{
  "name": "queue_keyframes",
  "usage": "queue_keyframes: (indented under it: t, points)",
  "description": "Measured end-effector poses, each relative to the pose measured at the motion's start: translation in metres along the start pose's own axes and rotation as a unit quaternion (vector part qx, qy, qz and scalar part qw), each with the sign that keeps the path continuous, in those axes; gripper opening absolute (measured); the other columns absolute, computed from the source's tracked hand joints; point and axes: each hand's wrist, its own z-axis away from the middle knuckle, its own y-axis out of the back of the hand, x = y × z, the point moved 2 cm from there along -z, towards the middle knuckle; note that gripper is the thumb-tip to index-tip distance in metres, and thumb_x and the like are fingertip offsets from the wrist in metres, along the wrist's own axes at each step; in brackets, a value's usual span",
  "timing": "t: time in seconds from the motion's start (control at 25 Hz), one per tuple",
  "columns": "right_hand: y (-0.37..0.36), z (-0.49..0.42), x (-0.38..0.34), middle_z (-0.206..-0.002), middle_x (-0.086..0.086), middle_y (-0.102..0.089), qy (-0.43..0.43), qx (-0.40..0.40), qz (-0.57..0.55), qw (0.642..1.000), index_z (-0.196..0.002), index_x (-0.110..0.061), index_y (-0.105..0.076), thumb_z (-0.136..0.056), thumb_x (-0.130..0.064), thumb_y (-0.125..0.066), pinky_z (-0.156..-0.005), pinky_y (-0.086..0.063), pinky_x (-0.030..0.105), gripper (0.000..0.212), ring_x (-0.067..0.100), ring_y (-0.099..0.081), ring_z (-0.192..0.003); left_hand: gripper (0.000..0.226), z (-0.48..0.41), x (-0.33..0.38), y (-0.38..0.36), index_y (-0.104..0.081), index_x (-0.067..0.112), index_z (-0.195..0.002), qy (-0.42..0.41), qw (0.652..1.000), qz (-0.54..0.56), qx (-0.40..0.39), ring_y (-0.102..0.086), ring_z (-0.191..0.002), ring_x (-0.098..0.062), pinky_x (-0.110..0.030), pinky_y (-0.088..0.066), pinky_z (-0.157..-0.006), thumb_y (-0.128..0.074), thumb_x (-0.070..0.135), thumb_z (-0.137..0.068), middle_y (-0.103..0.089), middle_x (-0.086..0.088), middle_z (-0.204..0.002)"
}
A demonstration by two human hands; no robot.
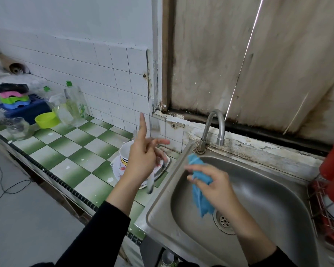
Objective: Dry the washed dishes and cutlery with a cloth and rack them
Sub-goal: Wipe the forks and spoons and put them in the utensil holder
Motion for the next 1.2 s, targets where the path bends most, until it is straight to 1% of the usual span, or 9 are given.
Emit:
queue_keyframes:
  t: [0.2,0.28,0.4,0.56,0.64,0.76,0.92,1.08,1.2]
  points:
    - [0.007,-0.021,-0.04,-0.14,-0.006,-0.046,0.049,0.043,-0.195,0.979,-0.135,-0.056,-0.035,-0.092,-0.033,-0.048,-0.084,-0.056,0.029,0.05,0.012,-0.062,-0.107,0.06,0.016,-0.011,-0.013,-0.034,0.033,-0.143,0.003,0.994,0.029,-0.105,-0.029,-0.046,-0.007,-0.014,-0.031,-0.045,-0.031,-0.009,-0.1,-0.054,0.005,-0.063]
    - [-0.003,-0.028,-0.049,-0.14,-0.008,-0.042,0.089,0.027,-0.13,0.987,-0.141,-0.053,-0.029,-0.096,-0.036,-0.053,-0.087,-0.054,0.031,0.054,0.017,-0.06,-0.106,0.06,0.024,-0.01,-0.019,-0.048,0.027,-0.135,0.009,0.991,0.022,-0.128,-0.03,-0.046,-0.004,-0.012,-0.03,-0.045,-0.033,-0.015,-0.095,-0.05,0.007,-0.06]
    - [-0.021,-0.035,-0.053,-0.134,0.0,-0.05,0.127,0.059,0.029,0.99,-0.141,-0.033,-0.043,-0.091,-0.03,-0.058,-0.1,-0.04,0.016,0.052,0.005,-0.052,-0.116,0.041,0.034,-0.008,-0.023,-0.057,0.016,-0.087,-0.021,0.988,-0.006,-0.151,-0.036,-0.046,0.002,-0.01,-0.03,-0.045,-0.035,-0.018,-0.081,-0.048,0.012,-0.054]
    - [-0.013,-0.051,-0.048,-0.111,-0.005,-0.065,0.014,0.205,-0.129,0.97,-0.126,-0.016,-0.059,-0.094,-0.007,-0.059,-0.078,-0.051,0.013,0.034,-0.008,-0.063,-0.085,0.048,0.043,-0.005,-0.024,-0.047,0.03,-0.124,-0.014,0.979,-0.015,-0.204,-0.039,-0.05,0.002,-0.009,-0.034,-0.049,-0.031,-0.008,-0.099,-0.049,0.013,-0.057]
    - [-0.015,-0.05,-0.048,-0.113,-0.006,-0.064,0.015,0.158,-0.15,0.976,-0.125,-0.018,-0.06,-0.094,-0.009,-0.06,-0.088,-0.051,0.018,0.033,-0.004,-0.063,-0.096,0.054,0.042,-0.003,-0.022,-0.052,0.033,-0.115,-0.019,0.981,-0.02,-0.19,-0.039,-0.051,0.002,-0.01,-0.034,-0.049,-0.029,-0.012,-0.096,-0.049,0.015,-0.057]
    - [-0.028,-0.034,-0.051,-0.115,0.001,-0.061,0.098,0.101,-0.042,0.989,-0.119,-0.029,-0.061,-0.087,-0.022,-0.061,-0.098,-0.044,0.018,0.033,-0.001,-0.057,-0.106,0.044,0.038,-0.004,-0.017,-0.057,0.023,-0.09,-0.02,0.986,-0.008,-0.164,-0.039,-0.049,0.001,-0.012,-0.032,-0.047,-0.031,-0.012,-0.087,-0.051,0.013,-0.058]
    - [-0.018,-0.046,-0.046,-0.113,0.002,-0.066,0.06,0.156,-0.099,0.981,-0.11,-0.031,-0.065,-0.087,-0.013,-0.06,-0.094,-0.053,0.039,0.03,0.011,-0.064,-0.103,0.039,0.044,-0.002,-0.019,-0.057,0.01,-0.11,-0.004,0.98,-0.006,-0.197,-0.035,-0.046,0.001,-0.011,-0.03,-0.045,-0.028,-0.014,-0.097,-0.046,0.008,-0.059]
    - [-0.024,-0.039,-0.049,-0.115,0.003,-0.057,0.112,0.039,-0.037,0.992,-0.121,-0.027,-0.062,-0.086,-0.017,-0.062,-0.097,-0.044,0.018,0.037,0.0,-0.056,-0.107,0.042,0.038,0.001,-0.016,-0.055,0.011,-0.09,0.016,0.986,0.021,-0.164,-0.034,-0.042,0.001,-0.011,-0.029,-0.042,-0.028,-0.021,-0.09,-0.044,0.009,-0.053]
    - [-0.018,-0.039,-0.047,-0.112,-0.002,-0.059,0.113,0.058,-0.06,0.99,-0.117,-0.034,-0.062,-0.088,-0.008,-0.063,-0.092,-0.05,0.024,0.039,0.005,-0.06,-0.103,0.043,0.04,0.004,-0.019,-0.054,0.018,-0.106,0.007,0.979,0.003,-0.205,-0.04,-0.047,-0.002,-0.011,-0.033,-0.045,-0.031,-0.016,-0.095,-0.05,-0.001,-0.068]
